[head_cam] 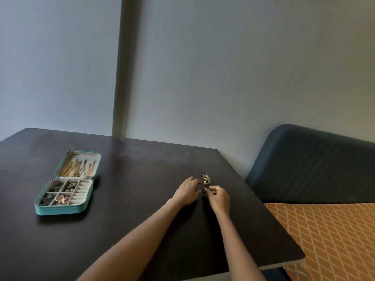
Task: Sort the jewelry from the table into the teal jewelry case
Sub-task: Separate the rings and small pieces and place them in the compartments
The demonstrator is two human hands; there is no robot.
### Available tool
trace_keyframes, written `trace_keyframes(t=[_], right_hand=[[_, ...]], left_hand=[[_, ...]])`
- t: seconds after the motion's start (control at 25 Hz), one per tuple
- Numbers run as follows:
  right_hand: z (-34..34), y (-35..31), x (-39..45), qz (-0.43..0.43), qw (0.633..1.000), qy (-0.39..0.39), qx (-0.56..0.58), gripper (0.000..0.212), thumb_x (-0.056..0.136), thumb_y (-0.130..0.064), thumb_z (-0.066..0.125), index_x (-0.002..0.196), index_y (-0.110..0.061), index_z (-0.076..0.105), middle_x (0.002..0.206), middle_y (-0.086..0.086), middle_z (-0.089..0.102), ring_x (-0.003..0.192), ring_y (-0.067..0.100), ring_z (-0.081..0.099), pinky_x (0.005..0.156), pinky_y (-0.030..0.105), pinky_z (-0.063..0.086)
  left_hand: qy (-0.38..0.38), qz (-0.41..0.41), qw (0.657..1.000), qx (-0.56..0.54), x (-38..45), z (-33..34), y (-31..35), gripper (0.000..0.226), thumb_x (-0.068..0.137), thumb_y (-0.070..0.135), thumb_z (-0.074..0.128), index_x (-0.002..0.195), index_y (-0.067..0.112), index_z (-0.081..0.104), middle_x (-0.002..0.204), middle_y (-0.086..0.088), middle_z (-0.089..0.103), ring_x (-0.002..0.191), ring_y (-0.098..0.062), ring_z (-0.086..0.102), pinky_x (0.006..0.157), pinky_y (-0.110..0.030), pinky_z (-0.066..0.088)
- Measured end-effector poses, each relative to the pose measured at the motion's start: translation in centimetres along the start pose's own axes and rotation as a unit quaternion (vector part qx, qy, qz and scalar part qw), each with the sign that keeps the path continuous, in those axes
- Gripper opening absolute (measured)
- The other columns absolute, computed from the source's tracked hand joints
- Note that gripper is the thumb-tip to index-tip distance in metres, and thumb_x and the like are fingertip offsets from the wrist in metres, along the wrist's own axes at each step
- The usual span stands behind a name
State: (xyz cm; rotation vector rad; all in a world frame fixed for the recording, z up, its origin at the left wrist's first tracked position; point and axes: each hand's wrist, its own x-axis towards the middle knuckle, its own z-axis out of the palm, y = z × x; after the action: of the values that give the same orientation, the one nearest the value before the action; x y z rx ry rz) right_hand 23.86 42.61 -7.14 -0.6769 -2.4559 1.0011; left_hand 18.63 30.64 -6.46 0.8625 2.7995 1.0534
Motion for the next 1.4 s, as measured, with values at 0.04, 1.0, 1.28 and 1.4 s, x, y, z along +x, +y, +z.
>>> trace_keyframes(t=[0.04,1.0,1.28,1.4], right_hand=[[0.2,0.0,0.3,-0.014,1.000,-0.003,-0.018,0.027,0.086,-0.033,0.064,0.106,-0.016,0.068,0.102,0.005,0.065,0.094,0.020,0.062,0.076,0.026,0.043],[-0.6,-0.3,-1.0,-0.065,0.953,-0.091,0.282,0.011,0.087,-0.015,0.064,0.092,-0.020,0.073,0.087,-0.002,0.073,0.074,0.005,0.063,0.062,0.018,0.049],[-0.5,-0.7,-1.7,-0.083,0.945,-0.107,0.296,0.014,0.081,-0.013,0.071,0.095,-0.016,0.072,0.092,-0.003,0.074,0.085,0.007,0.068,0.065,0.015,0.051],[0.5,-1.9,-2.7,-0.074,0.934,-0.109,0.332,0.014,0.080,-0.008,0.072,0.093,-0.015,0.073,0.091,0.001,0.074,0.077,0.010,0.067,0.069,0.019,0.053]], left_hand=[[0.008,0.003,1.000,0.011,0.3,0.2,-0.2,0.039,0.093,0.017,0.048,0.131,0.012,0.049,0.130,-0.009,0.049,0.125,-0.025,0.043,0.104,-0.034,0.035],[0.141,0.014,0.953,-0.268,-0.5,0.0,-1.3,0.007,0.079,0.012,0.071,0.085,0.014,0.076,0.074,0.007,0.071,0.061,0.010,0.060,0.065,-0.012,0.048],[0.122,0.015,0.951,-0.283,-1.7,-1.1,-1.6,0.007,0.076,0.012,0.075,0.083,0.011,0.075,0.080,0.003,0.072,0.074,-0.006,0.066,0.075,-0.019,0.054],[0.094,0.033,0.952,-0.290,-2.8,-3.4,-3.1,0.019,0.075,0.008,0.076,0.093,0.007,0.073,0.085,-0.004,0.072,0.080,-0.013,0.067,0.082,-0.024,0.055]])
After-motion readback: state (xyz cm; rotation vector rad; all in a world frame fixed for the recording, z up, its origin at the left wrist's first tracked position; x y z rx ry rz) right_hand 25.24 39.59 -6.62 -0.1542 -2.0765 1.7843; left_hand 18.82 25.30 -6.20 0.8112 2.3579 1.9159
